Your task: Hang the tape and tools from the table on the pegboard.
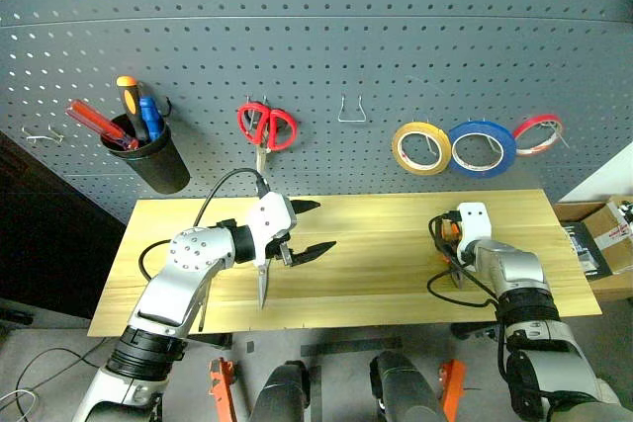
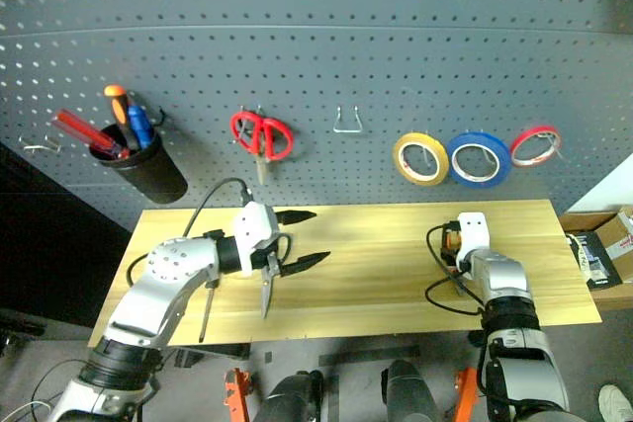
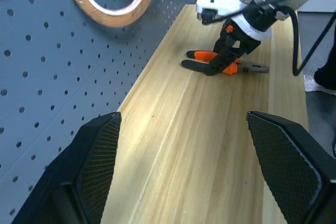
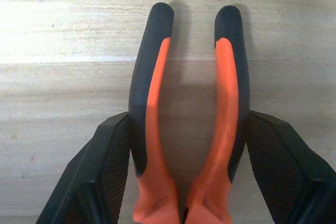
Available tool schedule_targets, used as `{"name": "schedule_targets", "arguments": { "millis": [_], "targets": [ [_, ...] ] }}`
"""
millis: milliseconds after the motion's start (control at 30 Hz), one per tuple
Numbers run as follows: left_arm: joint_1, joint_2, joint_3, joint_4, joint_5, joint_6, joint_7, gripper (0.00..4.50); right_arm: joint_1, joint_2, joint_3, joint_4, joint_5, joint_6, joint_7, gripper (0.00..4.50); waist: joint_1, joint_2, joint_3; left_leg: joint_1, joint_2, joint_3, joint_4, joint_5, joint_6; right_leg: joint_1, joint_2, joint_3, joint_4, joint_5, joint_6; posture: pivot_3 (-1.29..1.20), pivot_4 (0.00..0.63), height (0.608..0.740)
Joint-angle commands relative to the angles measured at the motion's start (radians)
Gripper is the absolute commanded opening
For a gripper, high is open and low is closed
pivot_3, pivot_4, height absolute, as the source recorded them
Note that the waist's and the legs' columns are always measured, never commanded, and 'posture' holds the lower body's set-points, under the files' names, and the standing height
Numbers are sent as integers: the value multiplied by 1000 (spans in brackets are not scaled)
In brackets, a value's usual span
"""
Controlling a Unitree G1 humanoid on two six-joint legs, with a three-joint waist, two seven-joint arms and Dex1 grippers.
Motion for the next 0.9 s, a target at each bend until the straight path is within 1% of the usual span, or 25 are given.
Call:
{"name": "schedule_targets", "arguments": {
  "millis": [33, 133, 200, 233, 300, 367, 433, 467, 600, 700, 800, 900],
  "targets": [
    [40, 10, 54, -45, -44, -13, -3, 4052, 57, 36, 5, -144, 35, 88, -12, 2976, 0, 0, 0, 0, 0, 0, 0, 0, 0, 0, 0, 0, 0, 0, 0, -81, 225, 740],
    [90, 26, 113, -66, -98, 1, -14, 4052, 144, 65, 81, -461, 49, 148, -2, 2976, -2, 1, 0, -2, 1, 0, -2, 0, 0, -4, 0, 1, 0, 0, 0, -78, 224, 740],
    [126, 30, 157, -85, -150, 31, -15, 4052, 204, 103, 116, -674, 76, 199, -11, 2976, -5, 1, 0, -7, 1, 2, -2, 0, 0, -11, 0, 2, 2, 0, 0, -74, 224, 740],
    [148, 32, 188, -97, -184, 56, -10, 4052, 234, 123, 155, -792, 77, 190, -17, 2976, -6, 1, 0, -9, 2, 2, -2, 0, -1, -14, -1, 3, 2, 0, 0, -71, 223, 740],
    [176, 35, 227, -113, -227, 86, -5, 4052, 269, 146, 207, -938, 73, 174, -27, 2976, -7, 1, 0, -9, 2, 2, -2, 1, -1, -15, -1, 3, 2, 0, 0, -68, 223, 740],
    [200, 29, 266, -124, -250, 86, 11, 4052, 260, 171, 264, -1045, 57, 129, -49, 2976, -4, 1, 0, -9, 2, 2, -2, 1, -1, -15, -1, 2, 2, 0, 0, -64, 223, 740],
    [218, 15, 309, -136, -276, 83, 35, 4052, 179, 192, 323, -1105, 13, 29, -79, 2976, -1, 1, 0, -9, 2, 1, -2, 1, -2, -14, -1, 1, 1, 0, 0, -58, 223, 740],
    [221, 9, 321, -140, -281, 80, 49, 4052, 143, 194, 341, -1111, -7, -12, -88, 2976, 0, 1, 0, -9, 2, 1, -2, 1, -2, -14, -1, 1, 1, 0, 0, -58, 223, 740],
    [209, -22, 331, -179, -296, 79, 92, 4052, -107, 244, 332, -934, -63, -241, -147, 2976, 5, 1, 0, -8, 1, -1, -2, 3, -4, -13, 0, 0, 1, 2, -2, -41, 216, 740],
    [193, -35, 318, -197, -289, 83, 119, 4052, -212, 259, 328, -789, -93, -399, -170, 2976, 9, 0, -1, -8, 1, -2, -3, 3, -5, -13, 0, -2, 1, 2, -2, -29, 212, 740],
    [175, -47, 306, -214, -290, 97, 144, 4052, -284, 270, 318, -665, -109, -519, -184, 2976, 9, 0, -1, -8, 1, -1, -3, 4, -7, -13, 0, -2, 1, 2, -3, -13, 210, 740],
    [148, -65, 281, -247, -288, 120, 185, 4052, -382, 289, 303, -488, -128, -665, -224, 2976, 8, 0, -1, -8, 0, 1, -3, 5, -8, -14, 0, 0, 1, 2, -3, 6, 211, 740]
  ]
}}
